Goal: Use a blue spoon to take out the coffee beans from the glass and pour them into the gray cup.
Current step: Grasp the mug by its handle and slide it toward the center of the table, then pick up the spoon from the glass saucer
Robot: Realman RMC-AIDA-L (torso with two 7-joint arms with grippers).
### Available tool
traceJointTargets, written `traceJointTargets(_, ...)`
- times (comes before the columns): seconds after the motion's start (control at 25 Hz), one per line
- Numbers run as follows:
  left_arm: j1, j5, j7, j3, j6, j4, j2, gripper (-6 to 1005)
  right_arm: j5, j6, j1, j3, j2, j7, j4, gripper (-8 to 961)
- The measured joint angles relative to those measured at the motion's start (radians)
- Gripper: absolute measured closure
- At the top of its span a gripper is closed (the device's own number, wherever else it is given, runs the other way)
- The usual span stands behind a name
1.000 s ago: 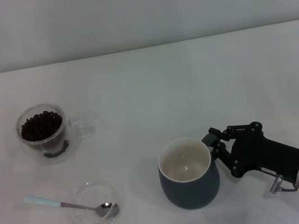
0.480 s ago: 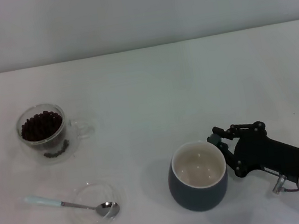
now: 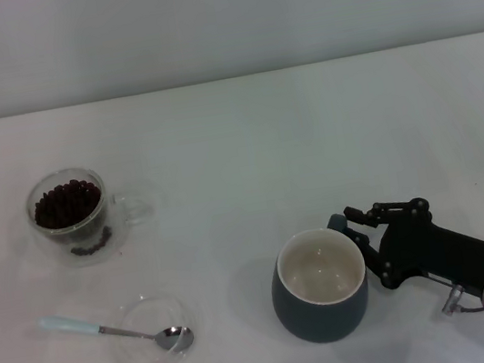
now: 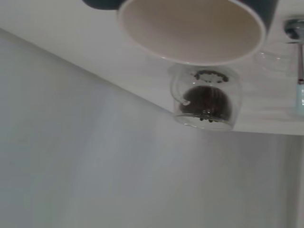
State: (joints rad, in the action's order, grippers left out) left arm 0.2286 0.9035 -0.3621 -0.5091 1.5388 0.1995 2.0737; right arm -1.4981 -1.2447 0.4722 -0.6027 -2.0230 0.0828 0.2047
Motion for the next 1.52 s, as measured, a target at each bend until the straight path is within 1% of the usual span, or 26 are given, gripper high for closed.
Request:
traceJointTargets(0.04,0.0,0.0,0.0,0.0,0.0,0.0,0.0,288,0.002,0.001,-0.001,0.003,0.0,0.0,-0.002,747)
traceJointTargets(0.4,-0.003,0.0,0.016,0.002,-0.002,0.001,-0.002,287,0.01,-0.004,-0.025,0.009,0.005,0.0,-0.011,571)
traceJointTargets(0.72,-0.005,-0.001,0.017,0.001,-0.002,0.002,-0.001,287,0.01,-0.045,-0.069,0.009,0.007,0.0,-0.024,408)
traceJointTargets(0.88,-0.005,-0.001,0.014,0.001,0.0,0.002,-0.001,287,0.01,-0.09,-0.101,0.009,0.008,0.0,-0.041,409)
traceJointTargets(1.16,-0.008,-0.002,0.012,0.001,0.002,-0.001,0.0,288,0.01,-0.124,-0.139,0.009,0.009,-0.021,-0.053,411)
traceJointTargets(1.52,-0.01,-0.002,0.011,0.001,0.004,-0.006,0.001,288,0.01,-0.123,-0.147,0.009,0.009,-0.028,-0.061,413)
